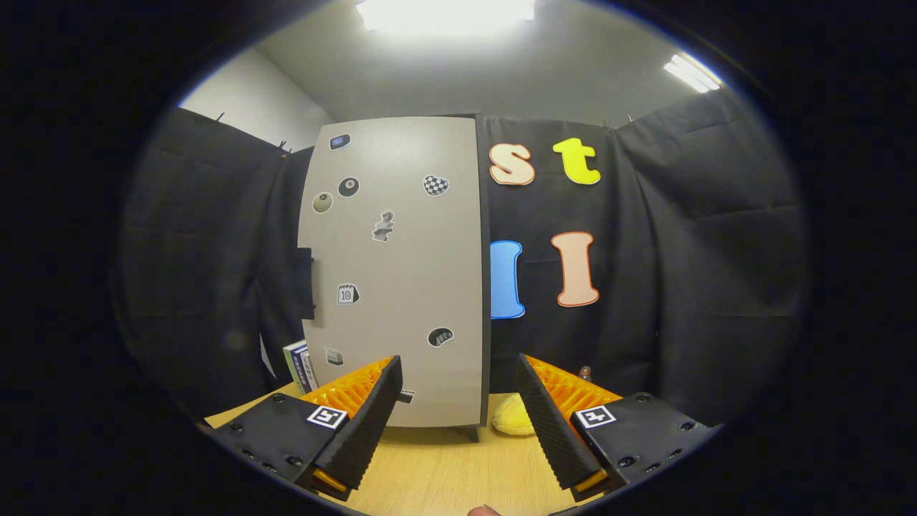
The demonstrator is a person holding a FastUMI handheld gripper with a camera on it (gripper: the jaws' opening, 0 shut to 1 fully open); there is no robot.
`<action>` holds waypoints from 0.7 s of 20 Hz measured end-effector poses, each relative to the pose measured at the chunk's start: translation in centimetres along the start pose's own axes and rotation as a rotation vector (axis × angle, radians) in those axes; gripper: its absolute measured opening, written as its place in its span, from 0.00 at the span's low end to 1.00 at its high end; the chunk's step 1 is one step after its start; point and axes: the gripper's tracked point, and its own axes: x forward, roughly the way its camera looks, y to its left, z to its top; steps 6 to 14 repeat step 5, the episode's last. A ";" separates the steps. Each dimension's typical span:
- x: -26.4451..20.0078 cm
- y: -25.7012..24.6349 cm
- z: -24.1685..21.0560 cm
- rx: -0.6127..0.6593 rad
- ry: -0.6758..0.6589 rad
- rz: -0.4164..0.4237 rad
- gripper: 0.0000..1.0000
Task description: Open the shoe cabinet door, grab the shoes and put them into the shoe cabinet, then close the shoe cabinet door.
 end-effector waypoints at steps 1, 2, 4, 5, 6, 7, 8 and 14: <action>0.0 0.0 -0.1 -0.001 -0.001 -0.001 0.99; 0.1 0.2 -0.1 -0.002 -0.001 0.002 0.99; 0.1 0.4 -0.2 -0.008 -0.001 0.007 1.00; 0.1 0.3 -0.3 -0.012 0.003 0.006 1.00; 0.1 0.3 -0.3 -0.012 0.003 0.006 1.00; 0.1 0.3 -0.3 -0.012 0.003 0.006 1.00; 0.1 0.3 -0.3 -0.012 0.003 0.006 1.00; 0.1 0.3 -0.3 -0.012 0.003 0.006 1.00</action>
